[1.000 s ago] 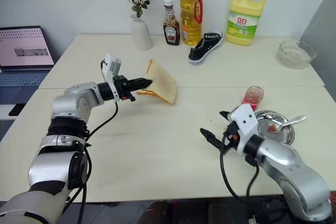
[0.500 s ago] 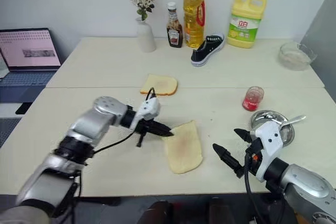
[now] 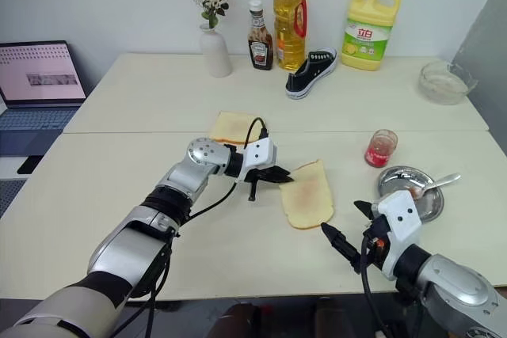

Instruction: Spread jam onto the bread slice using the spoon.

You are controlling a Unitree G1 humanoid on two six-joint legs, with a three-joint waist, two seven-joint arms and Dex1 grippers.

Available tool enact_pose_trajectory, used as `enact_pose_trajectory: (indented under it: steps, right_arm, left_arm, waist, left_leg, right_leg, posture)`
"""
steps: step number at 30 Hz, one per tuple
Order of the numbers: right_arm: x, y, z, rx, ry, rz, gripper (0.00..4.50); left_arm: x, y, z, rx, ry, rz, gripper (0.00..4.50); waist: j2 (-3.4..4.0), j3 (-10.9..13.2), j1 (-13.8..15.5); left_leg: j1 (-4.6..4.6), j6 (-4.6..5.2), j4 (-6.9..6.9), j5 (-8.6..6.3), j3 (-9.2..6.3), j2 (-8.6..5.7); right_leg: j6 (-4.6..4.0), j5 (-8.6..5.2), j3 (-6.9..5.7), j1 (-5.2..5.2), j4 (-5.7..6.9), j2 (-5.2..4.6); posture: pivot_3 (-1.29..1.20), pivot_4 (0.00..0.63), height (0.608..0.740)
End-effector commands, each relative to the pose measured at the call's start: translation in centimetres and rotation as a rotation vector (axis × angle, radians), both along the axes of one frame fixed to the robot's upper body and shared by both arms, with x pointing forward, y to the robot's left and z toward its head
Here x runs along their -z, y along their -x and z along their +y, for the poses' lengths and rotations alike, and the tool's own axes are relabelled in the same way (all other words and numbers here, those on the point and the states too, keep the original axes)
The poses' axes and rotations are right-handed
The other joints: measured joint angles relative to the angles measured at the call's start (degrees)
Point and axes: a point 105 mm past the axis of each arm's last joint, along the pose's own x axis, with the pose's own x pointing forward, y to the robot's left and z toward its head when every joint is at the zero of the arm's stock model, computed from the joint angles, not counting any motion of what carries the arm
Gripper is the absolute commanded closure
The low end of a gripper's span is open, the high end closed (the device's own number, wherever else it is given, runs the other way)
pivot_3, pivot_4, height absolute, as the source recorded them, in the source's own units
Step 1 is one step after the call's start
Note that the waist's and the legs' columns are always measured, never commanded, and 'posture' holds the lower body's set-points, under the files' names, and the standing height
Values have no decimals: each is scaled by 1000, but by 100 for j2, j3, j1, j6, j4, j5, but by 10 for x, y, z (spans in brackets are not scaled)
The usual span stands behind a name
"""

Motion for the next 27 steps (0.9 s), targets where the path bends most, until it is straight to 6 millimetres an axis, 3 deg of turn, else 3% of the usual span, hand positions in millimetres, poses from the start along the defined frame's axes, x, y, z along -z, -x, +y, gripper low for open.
enact_pose_trajectory:
  steps: [1,8,12,16,20,24,27]
  right_arm:
    - [-14,6,11,-55,1,-72,0]
    - [-15,3,12,-62,-3,-73,0]
    - [-14,2,12,-59,-5,-72,0]
    - [-13,3,11,-44,-6,-69,0]
    - [-12,3,1,23,-14,-66,0]
    - [-11,0,-25,177,-17,-78,0]
    - [-9,-7,-60,391,5,-115,0]
  left_arm:
    - [5,8,-2,81,-50,-46,4478]
    - [9,-4,-4,61,-110,-147,4478]
    - [1,-15,-10,1,-73,-177,4478]
    - [-4,-16,-10,-14,-29,-125,3471]
    - [-15,-16,7,-28,-8,-61,2286]
    - [-37,-25,24,-109,54,-106,1079]
    - [-64,-18,20,-132,229,-64,178]
  waist:
    - [0,0,-9]
    - [-1,0,-11]
    - [-1,0,-12]
    - [-1,1,-16]
    - [-1,1,-20]
    - [-1,0,-19]
    - [0,0,-18]
  left_leg:
    - [1,0,0,0,0,0]
    - [0,0,2,0,0,-2]
    - [0,0,3,0,0,-5]
    - [0,0,3,0,1,-6]
    - [0,0,1,0,0,-4]
    - [0,0,1,0,-3,1]
    - [0,0,3,0,-5,5]
  right_leg:
    - [0,0,1,1,0,0]
    - [0,0,1,2,-1,-2]
    - [1,-1,1,2,-1,-2]
    - [3,-1,0,2,0,-2]
    - [1,-1,-2,1,1,0]
    - [1,0,0,0,4,-1]
    - [1,-1,1,2,4,-3]
  posture:
    - [0,150,740]
    - [0,150,740]
    - [0,150,740]
    - [0,150,740]
    - [0,150,740]
    - [0,150,740]
    - [0,150,740]
